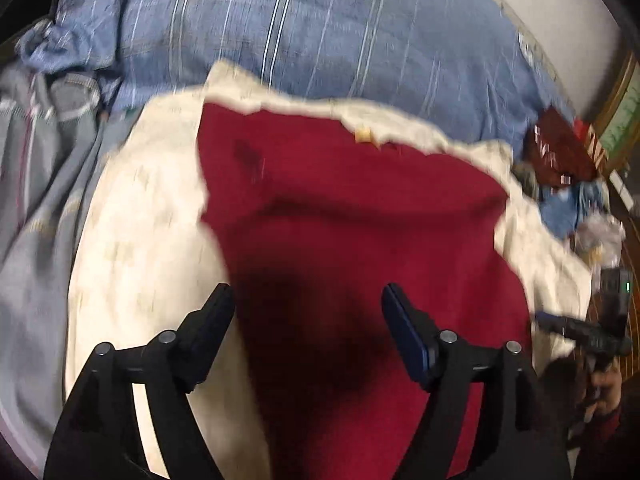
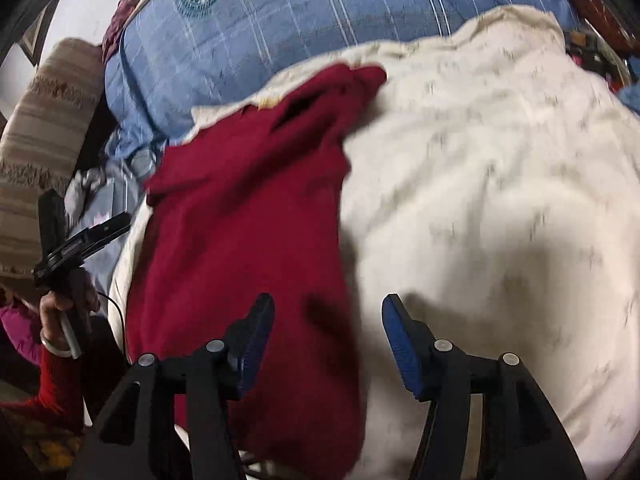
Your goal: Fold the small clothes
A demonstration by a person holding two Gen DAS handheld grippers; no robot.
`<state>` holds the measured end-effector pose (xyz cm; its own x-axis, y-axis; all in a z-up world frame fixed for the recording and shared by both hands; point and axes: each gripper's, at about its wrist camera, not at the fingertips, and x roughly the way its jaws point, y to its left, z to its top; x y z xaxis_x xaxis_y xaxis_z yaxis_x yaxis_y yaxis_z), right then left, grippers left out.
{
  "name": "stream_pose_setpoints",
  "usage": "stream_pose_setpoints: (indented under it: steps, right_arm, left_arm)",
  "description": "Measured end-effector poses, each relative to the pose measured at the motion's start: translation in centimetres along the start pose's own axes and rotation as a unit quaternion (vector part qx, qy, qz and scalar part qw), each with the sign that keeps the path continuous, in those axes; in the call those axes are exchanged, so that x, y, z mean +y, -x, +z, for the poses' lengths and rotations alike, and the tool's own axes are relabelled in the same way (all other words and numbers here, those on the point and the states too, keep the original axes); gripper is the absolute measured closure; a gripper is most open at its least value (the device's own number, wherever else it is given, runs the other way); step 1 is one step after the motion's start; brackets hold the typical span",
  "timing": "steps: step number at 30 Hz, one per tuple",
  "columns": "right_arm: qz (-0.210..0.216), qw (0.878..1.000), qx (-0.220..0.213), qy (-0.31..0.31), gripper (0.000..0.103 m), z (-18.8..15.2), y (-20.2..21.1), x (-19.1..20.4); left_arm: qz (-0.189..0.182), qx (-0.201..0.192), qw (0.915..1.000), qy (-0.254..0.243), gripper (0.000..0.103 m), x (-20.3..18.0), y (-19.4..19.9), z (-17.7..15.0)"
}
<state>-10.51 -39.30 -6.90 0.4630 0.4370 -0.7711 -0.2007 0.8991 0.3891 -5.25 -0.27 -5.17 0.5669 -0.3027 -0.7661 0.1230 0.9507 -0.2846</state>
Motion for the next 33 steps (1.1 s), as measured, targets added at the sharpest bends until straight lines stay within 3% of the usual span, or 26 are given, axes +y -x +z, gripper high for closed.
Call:
stream_pose_setpoints:
  steps: [6, 11, 12, 13, 14, 19, 22, 27, 30, 31, 32, 33]
  right_arm:
    - [0.021, 1.000, 0.016, -0.006, 0.044, -2.0, -1.3, -0.3]
    - [0.024, 0.999, 0.007, 0.025, 0.051, -2.0, -2.0, 0.6]
    - [0.022, 0.999, 0.004, 0.031, 0.063, -1.9, -2.1, 0.8]
    - [0.010, 0.999, 0.003, 0.041, 0.088, -1.8, -2.3, 1.0]
    - [0.002, 0.999, 0.002, 0.044, 0.095, -1.8, -2.4, 1.1]
    - [-0.023, 0.998, -0.006, 0.061, 0.095, -3.4, 1.0, 1.2]
    - [0.006, 1.000, 0.004, 0.023, 0.095, -5.5, 2.8, 0.0]
    - [-0.002, 0.999, 0.029, -0.013, 0.096, -7.2, 1.5, -1.8]
    - [0.013, 0.999, 0.016, -0.040, 0.089, -7.0, 2.1, -2.4]
    - [0.016, 0.999, 0.016, -0.032, 0.082, -7.0, 2.5, -2.3]
    - [0.019, 0.999, 0.014, -0.024, 0.073, -7.1, 2.7, -2.1]
    - [0.023, 0.999, 0.011, -0.019, 0.051, -7.4, 2.9, -1.9]
  left_arm:
    - [0.015, 0.033, 0.9993, 0.005, 0.027, -0.1, 2.4, -5.8]
    - [0.008, 0.062, 0.9978, 0.024, 0.027, 0.0, 1.4, -8.5]
    - [0.008, 0.066, 0.9975, 0.027, 0.027, 0.0, 1.1, -8.7]
    - [0.009, 0.064, 0.9975, 0.028, 0.027, -0.2, 0.9, -8.8]
    - [0.010, 0.058, 0.9980, 0.024, 0.027, -0.5, 0.9, -8.8]
    - [0.002, 0.062, 0.9980, 0.013, 0.027, -1.5, 1.2, -8.8]
    - [0.000, 0.063, 0.9980, 0.009, 0.027, -1.8, 2.1, -9.5]
    - [0.002, 0.059, 0.9982, 0.010, 0.027, -1.8, 2.7, -10.6]
    - [0.011, 0.069, 0.9974, 0.016, 0.027, -1.5, 2.5, -11.0]
    - [0.010, 0.066, 0.9976, 0.018, 0.027, -1.4, 2.8, -11.2]
    - [0.008, 0.062, 0.9978, 0.020, 0.027, -1.4, 3.1, -11.4]
    - [0.003, 0.058, 0.9981, 0.023, 0.027, -1.2, 3.5, -11.6]
